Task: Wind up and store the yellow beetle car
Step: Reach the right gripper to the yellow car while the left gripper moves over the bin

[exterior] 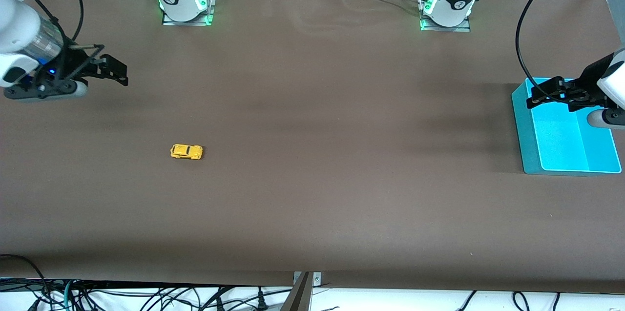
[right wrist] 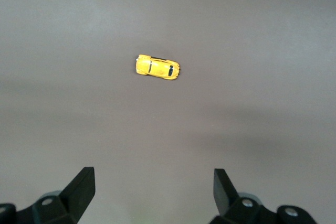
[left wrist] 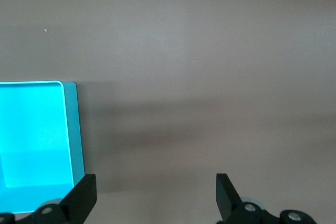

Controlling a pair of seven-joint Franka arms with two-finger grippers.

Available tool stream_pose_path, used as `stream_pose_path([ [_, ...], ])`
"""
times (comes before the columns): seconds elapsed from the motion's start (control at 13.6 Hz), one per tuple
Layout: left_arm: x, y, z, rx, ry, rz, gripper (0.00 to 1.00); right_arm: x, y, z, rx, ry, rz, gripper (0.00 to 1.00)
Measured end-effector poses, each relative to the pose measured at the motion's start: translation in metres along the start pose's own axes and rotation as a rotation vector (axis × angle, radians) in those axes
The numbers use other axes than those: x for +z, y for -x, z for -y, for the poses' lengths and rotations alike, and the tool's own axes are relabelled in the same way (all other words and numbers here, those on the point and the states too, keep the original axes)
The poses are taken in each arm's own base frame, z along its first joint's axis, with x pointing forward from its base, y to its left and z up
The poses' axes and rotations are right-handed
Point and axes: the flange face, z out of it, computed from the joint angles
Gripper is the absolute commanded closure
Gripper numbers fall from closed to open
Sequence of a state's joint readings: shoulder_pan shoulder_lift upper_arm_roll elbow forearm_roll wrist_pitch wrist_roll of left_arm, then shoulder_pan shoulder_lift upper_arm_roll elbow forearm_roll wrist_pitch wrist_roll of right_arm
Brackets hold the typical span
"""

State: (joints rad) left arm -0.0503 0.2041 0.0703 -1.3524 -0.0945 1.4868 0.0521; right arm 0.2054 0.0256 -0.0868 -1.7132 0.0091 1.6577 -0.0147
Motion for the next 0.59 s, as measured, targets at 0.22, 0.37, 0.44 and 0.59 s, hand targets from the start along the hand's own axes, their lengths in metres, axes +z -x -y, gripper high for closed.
stream_pose_path([
  [0.22, -0.008, 0.004, -0.006, 0.010, 0.001, -0.013, 0.00, 0.031, -0.018, 0.046, -0.131, 0.011, 0.027, 0.00],
  [0.37, -0.009, 0.005, -0.009, 0.017, 0.002, -0.011, 0.00, 0.059, -0.032, 0.068, -0.242, 0.017, 0.041, 0.00],
  [0.44, -0.008, 0.006, -0.011, 0.019, 0.003, -0.004, 0.00, 0.073, -0.040, 0.070, -0.298, 0.018, 0.047, 0.00],
  [0.59, -0.007, 0.007, -0.011, 0.020, 0.003, 0.009, 0.00, 0.097, -0.053, 0.066, -0.430, 0.018, 0.055, 0.00],
])
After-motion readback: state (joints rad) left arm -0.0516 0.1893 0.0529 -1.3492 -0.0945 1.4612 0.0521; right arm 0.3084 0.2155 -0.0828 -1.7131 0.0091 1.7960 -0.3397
